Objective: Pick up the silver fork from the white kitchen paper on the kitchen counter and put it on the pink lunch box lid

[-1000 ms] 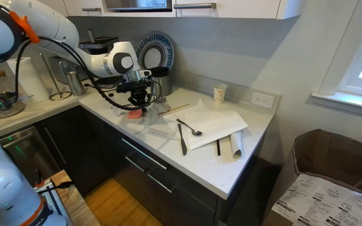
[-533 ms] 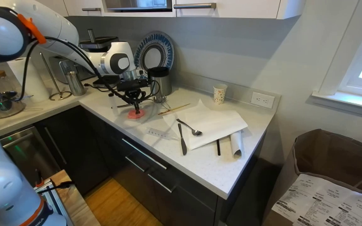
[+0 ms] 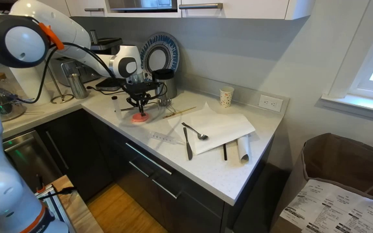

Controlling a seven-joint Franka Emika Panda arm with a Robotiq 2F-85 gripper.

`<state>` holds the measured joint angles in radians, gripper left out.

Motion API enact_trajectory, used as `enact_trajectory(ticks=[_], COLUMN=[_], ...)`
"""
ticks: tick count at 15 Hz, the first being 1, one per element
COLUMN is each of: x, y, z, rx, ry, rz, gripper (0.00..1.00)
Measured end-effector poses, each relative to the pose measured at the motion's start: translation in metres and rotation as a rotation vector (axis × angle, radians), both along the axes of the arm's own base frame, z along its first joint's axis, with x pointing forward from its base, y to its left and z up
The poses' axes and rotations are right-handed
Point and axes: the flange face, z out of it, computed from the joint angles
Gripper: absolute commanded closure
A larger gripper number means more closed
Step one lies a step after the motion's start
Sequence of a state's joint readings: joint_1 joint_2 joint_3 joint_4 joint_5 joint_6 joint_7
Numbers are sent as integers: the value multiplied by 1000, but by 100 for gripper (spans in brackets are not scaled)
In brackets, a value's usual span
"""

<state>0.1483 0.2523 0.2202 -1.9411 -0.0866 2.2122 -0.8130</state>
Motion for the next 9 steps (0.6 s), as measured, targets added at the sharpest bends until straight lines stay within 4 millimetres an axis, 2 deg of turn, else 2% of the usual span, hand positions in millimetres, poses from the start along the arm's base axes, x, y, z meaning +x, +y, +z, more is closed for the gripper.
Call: enact_trajectory(ticks=[5, 9], x=[7, 13], y=[20, 30], z=[-16, -22], rx=[12, 17], ry=[54, 70], rz=[49, 56], gripper=[98, 98])
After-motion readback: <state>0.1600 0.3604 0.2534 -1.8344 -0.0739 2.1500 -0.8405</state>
